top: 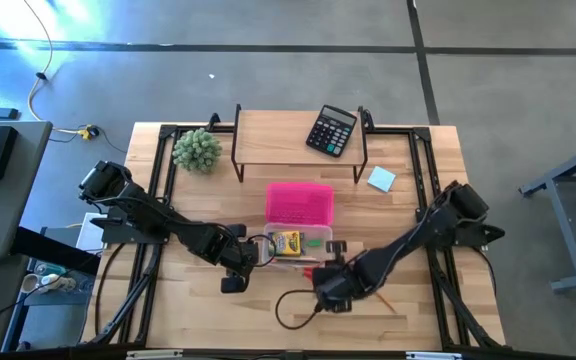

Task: Pack school essentials
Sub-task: Put the red scissors into the pink supply box

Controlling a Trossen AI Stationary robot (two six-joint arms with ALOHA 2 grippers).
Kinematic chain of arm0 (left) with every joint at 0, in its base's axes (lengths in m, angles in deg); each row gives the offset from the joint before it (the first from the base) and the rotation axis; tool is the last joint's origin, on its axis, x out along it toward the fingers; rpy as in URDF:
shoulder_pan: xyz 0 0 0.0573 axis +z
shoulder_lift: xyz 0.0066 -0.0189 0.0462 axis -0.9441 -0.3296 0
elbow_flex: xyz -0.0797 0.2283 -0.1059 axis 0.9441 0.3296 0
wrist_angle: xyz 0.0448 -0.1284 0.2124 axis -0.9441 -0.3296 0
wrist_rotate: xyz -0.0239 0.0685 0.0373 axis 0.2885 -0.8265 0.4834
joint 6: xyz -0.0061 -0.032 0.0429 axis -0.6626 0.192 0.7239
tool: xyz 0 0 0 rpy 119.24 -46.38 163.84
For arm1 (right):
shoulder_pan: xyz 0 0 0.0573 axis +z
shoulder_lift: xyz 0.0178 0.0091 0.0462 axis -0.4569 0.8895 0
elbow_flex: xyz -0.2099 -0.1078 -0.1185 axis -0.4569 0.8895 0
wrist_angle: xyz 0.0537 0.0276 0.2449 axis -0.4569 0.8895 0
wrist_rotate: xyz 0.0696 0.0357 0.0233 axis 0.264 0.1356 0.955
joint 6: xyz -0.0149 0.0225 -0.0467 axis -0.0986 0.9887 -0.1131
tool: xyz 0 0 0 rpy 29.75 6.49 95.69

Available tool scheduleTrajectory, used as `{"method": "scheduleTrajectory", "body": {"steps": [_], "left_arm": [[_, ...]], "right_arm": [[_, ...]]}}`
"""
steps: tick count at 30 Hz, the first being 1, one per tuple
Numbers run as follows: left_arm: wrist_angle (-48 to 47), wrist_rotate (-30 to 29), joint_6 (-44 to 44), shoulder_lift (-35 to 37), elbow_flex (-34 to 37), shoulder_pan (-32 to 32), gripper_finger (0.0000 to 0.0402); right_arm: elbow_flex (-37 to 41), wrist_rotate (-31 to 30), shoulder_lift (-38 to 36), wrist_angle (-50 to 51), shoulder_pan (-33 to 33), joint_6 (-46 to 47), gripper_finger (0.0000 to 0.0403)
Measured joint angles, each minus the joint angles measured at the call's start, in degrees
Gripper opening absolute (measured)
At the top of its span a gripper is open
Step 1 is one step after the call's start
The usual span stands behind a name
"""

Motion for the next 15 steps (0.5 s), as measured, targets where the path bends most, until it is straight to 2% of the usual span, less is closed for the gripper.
{"method": "scheduleTrajectory", "body": {"steps": [9,15], "left_arm": [[-0.1,-0.1,0.0,0.0,0.0,0.0,0.0106],[-0.3,0.1,0.0,0.0,0.0,0.0,0.0106]], "right_arm": [[0.0,4.0,-1.7,4.4,-7.9,-16.2,0.0048],[0.0,5.4,-1.7,3.7,-10.5,-21.9,0.0048]]}}
